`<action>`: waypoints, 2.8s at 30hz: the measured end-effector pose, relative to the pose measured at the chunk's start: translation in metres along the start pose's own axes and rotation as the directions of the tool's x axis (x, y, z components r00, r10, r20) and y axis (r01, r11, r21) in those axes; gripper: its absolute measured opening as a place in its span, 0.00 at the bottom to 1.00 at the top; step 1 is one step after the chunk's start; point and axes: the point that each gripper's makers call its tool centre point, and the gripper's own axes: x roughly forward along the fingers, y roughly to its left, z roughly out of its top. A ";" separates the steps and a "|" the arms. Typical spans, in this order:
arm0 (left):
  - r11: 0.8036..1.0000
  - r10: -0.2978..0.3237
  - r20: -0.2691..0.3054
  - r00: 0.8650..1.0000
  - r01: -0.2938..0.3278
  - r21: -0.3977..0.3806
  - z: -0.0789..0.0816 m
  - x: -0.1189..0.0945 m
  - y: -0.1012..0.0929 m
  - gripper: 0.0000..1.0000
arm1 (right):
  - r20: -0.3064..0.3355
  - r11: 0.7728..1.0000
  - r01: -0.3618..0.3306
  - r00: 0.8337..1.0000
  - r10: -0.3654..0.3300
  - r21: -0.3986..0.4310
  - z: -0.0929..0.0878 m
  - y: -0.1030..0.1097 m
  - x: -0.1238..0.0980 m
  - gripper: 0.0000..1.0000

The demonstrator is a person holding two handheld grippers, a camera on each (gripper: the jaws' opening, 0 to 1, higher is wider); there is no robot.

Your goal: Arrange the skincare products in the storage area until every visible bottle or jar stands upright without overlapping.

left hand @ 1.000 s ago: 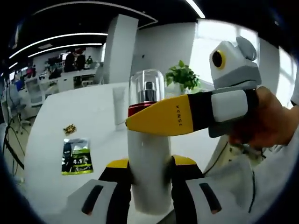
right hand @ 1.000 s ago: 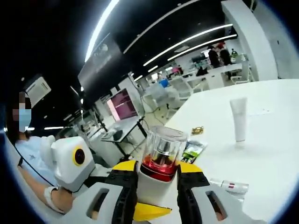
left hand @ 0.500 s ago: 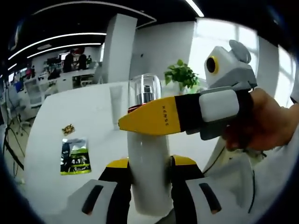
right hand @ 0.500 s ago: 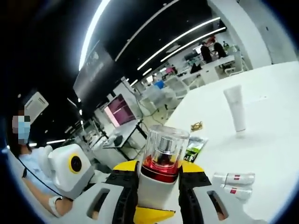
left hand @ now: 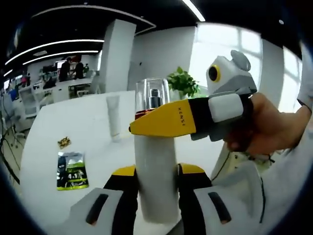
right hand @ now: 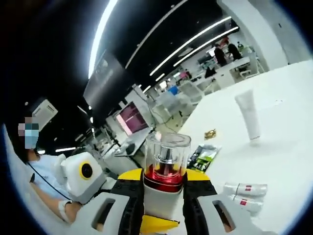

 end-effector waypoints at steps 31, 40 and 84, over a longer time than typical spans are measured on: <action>0.682 -0.675 0.135 0.726 0.683 -0.261 0.018 -0.037 -0.106 0.37 | -0.075 0.766 -0.631 0.776 0.627 -0.124 0.000 0.097 -0.053 0.23; 0.759 -0.615 0.107 0.781 0.624 -0.185 0.015 -0.038 -0.098 0.31 | -0.028 0.765 -0.640 0.768 0.640 -0.074 -0.003 0.096 -0.051 0.24; 0.990 0.128 -0.183 0.975 -0.114 0.085 -0.011 0.000 0.008 0.31 | -0.026 0.988 0.083 0.996 -0.087 -0.132 -0.006 0.022 0.010 0.28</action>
